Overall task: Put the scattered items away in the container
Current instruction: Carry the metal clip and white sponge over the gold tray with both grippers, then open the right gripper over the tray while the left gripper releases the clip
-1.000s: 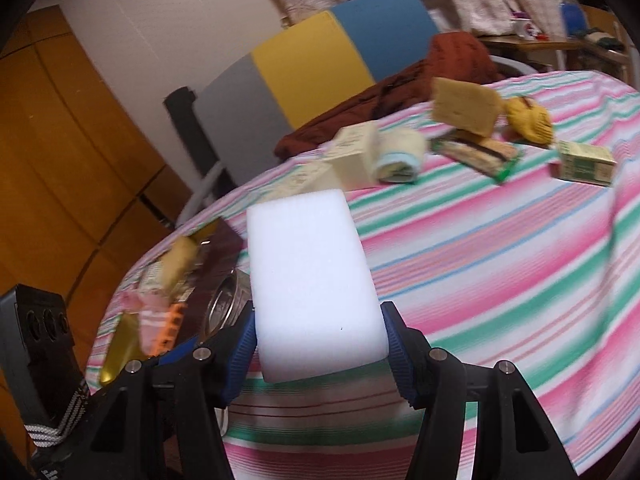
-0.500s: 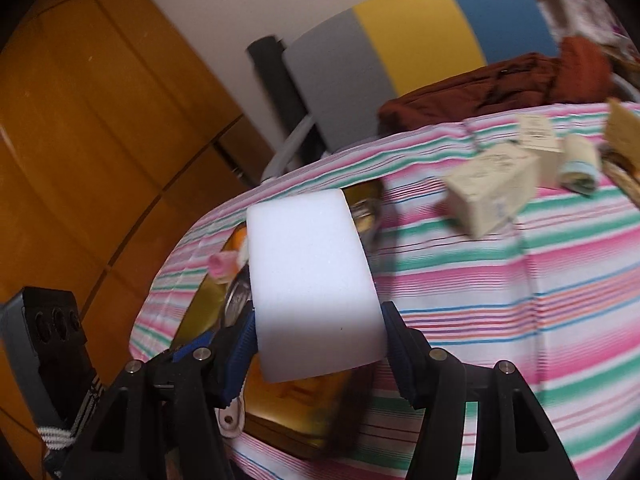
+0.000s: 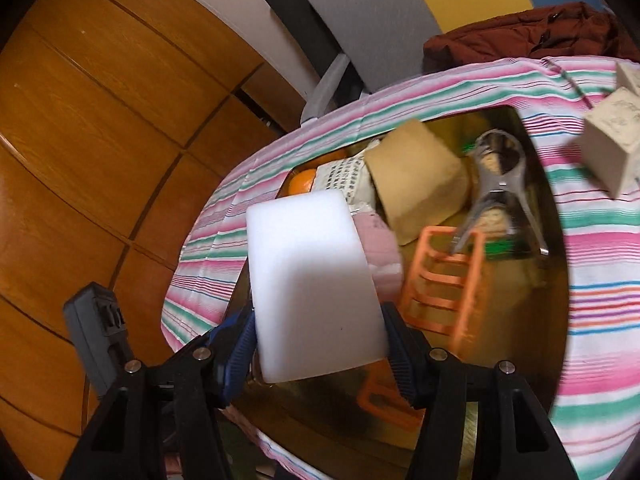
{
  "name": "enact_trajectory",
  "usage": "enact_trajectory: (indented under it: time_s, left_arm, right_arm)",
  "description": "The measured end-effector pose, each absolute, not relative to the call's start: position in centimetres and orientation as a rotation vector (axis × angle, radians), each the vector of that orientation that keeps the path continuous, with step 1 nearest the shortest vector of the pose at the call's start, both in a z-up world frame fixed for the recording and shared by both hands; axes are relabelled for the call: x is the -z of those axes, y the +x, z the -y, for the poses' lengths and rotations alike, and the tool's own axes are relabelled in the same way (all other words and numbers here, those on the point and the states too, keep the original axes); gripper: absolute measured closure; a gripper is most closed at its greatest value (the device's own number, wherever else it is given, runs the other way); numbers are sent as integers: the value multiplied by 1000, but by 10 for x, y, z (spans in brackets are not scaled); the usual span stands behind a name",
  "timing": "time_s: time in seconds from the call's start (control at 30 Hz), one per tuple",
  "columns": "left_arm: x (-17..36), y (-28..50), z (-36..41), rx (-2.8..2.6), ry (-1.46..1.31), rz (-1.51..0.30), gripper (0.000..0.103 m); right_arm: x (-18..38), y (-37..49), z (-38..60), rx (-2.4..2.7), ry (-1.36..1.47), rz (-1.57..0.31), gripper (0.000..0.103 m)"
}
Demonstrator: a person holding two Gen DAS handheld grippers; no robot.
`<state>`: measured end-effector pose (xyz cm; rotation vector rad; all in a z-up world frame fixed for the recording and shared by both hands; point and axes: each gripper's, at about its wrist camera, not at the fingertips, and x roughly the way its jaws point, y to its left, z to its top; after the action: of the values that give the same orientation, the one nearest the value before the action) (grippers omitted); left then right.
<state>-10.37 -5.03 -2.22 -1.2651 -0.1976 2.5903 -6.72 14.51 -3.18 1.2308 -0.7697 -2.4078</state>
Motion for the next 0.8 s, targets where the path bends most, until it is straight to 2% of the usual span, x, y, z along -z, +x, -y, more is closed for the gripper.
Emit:
enact_trajectory:
  time_s: [0.07,0.13,0.17,0.33,0.47,0.6,0.63,0.77,0.8]
  left_arm:
    - [23,-108,52,-2608,-1276,199,61]
    - [20,-108,55,-2616,-1256,222,50]
    - [17,-106,56,-2621,-1243,234,49]
    - [7,-91,64,-2672,-1186,252,48]
    - [5,-78,72,-2711,-1155,291,48]
    - [4,-70,76,-2718,-1145,350,48]
    - [5,-68,77,-2721,-1144,356,48]
    - [4,-62,78,-2733,-1138,380,48]
    - [4,-61,78,-2734,-1138,388,48]
  right_arm:
    - [34,-77,-139,2407,1242,773,42]
    - [37,-85,-133,2409,1252,779,40]
    - [38,-88,-130,2414,1255,782,39]
    - [46,-96,-126,2383,1272,822,37]
    - [49,-87,-130,2372,1262,847,32]
    - [54,-76,-132,2346,1269,840,33]
    - [54,-73,-131,2342,1266,822,36]
    - [52,-64,-121,2347,1274,684,61]
    - [53,-64,-118,2338,1286,664,63]
